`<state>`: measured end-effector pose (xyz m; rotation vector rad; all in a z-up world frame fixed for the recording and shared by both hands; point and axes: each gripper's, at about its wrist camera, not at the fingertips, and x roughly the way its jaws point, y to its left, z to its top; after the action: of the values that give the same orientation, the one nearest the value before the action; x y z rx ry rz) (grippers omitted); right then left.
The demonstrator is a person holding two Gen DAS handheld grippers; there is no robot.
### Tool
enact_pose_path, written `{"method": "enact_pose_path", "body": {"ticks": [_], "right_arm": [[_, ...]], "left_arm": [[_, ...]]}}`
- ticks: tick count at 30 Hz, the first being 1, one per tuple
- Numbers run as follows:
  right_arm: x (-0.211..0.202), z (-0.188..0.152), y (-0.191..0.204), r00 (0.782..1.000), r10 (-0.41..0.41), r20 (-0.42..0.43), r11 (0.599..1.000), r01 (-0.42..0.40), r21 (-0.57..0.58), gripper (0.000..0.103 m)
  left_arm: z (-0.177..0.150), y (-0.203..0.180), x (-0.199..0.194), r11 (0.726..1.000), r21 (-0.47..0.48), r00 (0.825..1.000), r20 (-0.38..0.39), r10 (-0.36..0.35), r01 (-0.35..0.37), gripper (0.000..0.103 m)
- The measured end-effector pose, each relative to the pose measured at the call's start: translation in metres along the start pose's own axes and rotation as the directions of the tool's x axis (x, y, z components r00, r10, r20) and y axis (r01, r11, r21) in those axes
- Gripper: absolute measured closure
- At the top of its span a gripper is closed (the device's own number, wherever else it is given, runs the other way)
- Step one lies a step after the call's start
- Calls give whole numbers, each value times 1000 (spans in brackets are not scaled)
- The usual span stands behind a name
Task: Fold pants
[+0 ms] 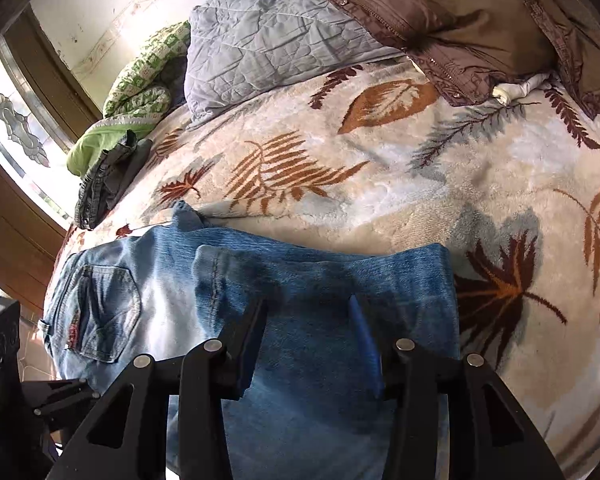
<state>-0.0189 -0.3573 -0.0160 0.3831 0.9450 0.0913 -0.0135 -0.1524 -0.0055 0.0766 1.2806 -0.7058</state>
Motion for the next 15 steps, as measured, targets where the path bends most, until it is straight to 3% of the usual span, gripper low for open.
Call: {"method": "enact_pose_path", "body": {"ticks": [3, 5, 9, 12, 15], "right_arm": [[-12, -4, 27, 1000, 6, 18, 999, -5, -46, 43], [-16, -9, 56, 999, 29, 22, 995, -27, -97, 40], [-14, -28, 139, 996, 93, 13, 963, -87, -257, 35], [-5, -48, 215, 993, 119, 15, 897, -101, -431, 32], [7, -74, 283, 990, 130, 51, 798, -74, -598, 26]], "left_arm": [[-3, 43, -47, 997, -78, 995, 93, -22, 30, 21], [-8, 81, -79, 984, -164, 986, 164, -36, 64, 21], [-29, 171, -120, 920, -368, 965, 259, -36, 133, 20], [-45, 234, -126, 855, -483, 963, 262, -62, 187, 20], [-60, 274, -122, 810, -548, 965, 251, -81, 210, 20]]}}
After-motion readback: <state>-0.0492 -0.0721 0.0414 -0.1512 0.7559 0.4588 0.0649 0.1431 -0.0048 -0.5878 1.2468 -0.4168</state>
